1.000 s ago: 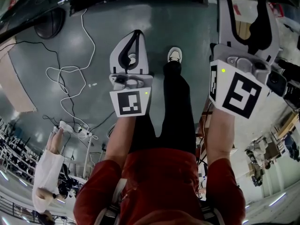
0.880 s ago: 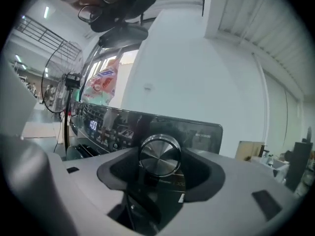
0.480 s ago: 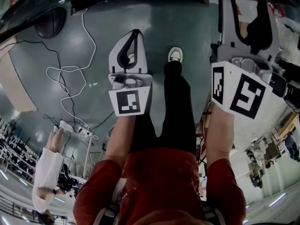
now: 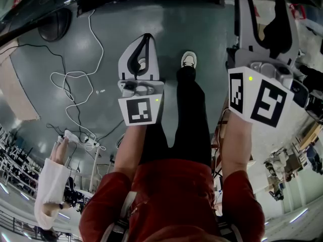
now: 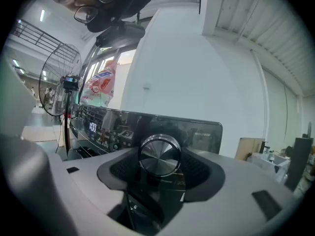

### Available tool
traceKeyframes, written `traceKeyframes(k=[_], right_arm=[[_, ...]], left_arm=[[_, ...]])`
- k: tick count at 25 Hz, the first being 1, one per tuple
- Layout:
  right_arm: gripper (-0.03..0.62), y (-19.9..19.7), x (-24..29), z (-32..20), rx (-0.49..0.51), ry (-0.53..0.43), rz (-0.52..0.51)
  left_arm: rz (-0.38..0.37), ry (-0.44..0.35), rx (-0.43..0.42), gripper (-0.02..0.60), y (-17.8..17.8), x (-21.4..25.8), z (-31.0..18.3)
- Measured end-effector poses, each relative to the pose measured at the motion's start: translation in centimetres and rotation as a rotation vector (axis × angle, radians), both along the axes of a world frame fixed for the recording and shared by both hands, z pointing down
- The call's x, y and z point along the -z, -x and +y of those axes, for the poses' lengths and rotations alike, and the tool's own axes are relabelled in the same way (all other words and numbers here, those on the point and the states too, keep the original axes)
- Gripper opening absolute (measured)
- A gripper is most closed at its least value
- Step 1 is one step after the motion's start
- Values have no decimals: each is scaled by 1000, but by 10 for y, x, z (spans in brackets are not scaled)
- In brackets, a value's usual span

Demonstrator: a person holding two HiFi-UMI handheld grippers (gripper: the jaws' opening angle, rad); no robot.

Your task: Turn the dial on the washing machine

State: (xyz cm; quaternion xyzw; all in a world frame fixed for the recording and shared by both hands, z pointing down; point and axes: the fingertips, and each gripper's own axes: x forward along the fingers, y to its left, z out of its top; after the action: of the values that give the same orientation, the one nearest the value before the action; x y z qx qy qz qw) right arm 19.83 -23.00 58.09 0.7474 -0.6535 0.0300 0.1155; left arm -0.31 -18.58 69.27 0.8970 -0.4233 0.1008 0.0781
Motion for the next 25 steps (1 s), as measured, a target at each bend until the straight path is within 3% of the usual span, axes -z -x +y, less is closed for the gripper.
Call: traceKeyframes(k=[6, 11, 13, 25], right_arm=[[273, -2, -1, 0, -1, -27, -137], [273, -6, 3, 0, -10, -79, -386], [273, -9, 5, 0, -17, -93, -439], [275, -6, 4, -1, -31, -97, -459]], left_arm=[[-1, -3, -4, 11, -1, -1, 0], [-8, 5, 1, 11, -1, -4, 1], [-7, 3, 0, 11, -2, -4, 2], [-14, 9, 9, 11, 9, -6, 2]])
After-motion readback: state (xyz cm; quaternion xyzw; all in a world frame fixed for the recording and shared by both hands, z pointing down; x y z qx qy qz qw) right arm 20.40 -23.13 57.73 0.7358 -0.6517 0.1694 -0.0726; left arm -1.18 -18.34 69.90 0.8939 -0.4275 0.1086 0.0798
